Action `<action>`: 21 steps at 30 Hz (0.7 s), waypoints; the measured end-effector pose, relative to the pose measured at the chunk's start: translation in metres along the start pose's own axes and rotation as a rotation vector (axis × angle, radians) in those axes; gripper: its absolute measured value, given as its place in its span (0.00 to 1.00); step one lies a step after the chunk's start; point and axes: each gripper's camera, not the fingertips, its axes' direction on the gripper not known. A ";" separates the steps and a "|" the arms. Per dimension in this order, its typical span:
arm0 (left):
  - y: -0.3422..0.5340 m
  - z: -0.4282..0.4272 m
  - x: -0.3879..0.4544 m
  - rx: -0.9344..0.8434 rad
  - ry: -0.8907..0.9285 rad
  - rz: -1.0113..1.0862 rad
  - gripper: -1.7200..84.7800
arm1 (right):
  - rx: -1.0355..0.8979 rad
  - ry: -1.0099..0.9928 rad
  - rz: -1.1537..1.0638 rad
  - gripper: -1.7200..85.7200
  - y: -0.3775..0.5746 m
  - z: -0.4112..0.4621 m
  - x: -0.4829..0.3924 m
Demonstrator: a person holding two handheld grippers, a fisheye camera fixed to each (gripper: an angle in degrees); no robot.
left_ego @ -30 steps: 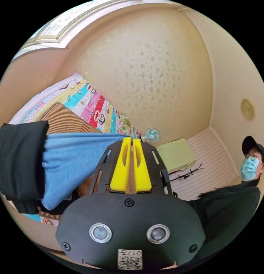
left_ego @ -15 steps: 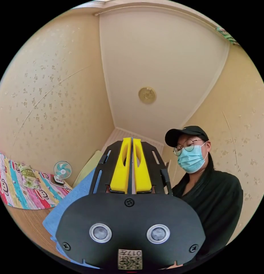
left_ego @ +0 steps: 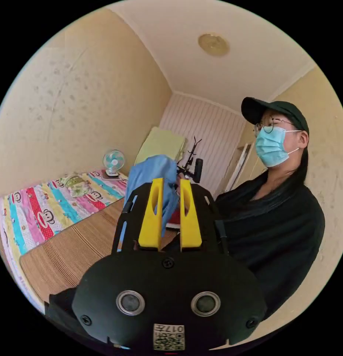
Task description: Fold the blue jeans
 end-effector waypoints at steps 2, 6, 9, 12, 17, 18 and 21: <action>0.008 0.015 -0.029 0.030 -0.004 -0.074 0.12 | 0.057 -0.140 -0.029 0.08 -0.011 -0.001 0.002; -0.009 0.075 -0.074 -0.021 0.189 -0.123 0.14 | -0.015 -0.573 -0.166 0.08 -0.020 0.050 -0.009; -0.031 0.136 -0.118 -0.076 0.183 -0.217 0.21 | 0.069 -1.074 -0.204 0.08 -0.017 0.075 0.003; -0.038 0.201 -0.174 -0.004 0.428 -0.349 0.23 | 0.060 -1.246 -0.290 0.08 -0.009 0.104 0.005; -0.013 0.349 -0.266 -0.068 0.924 -0.707 0.18 | -0.285 -1.214 -0.613 0.07 0.023 0.157 -0.045; -0.008 0.359 -0.272 -0.062 0.934 -0.733 0.16 | -0.378 -1.150 -0.651 0.07 0.033 0.172 -0.052; -0.008 0.380 -0.301 0.039 0.896 -0.718 0.08 | -0.574 -1.018 -0.642 0.08 0.052 0.209 -0.038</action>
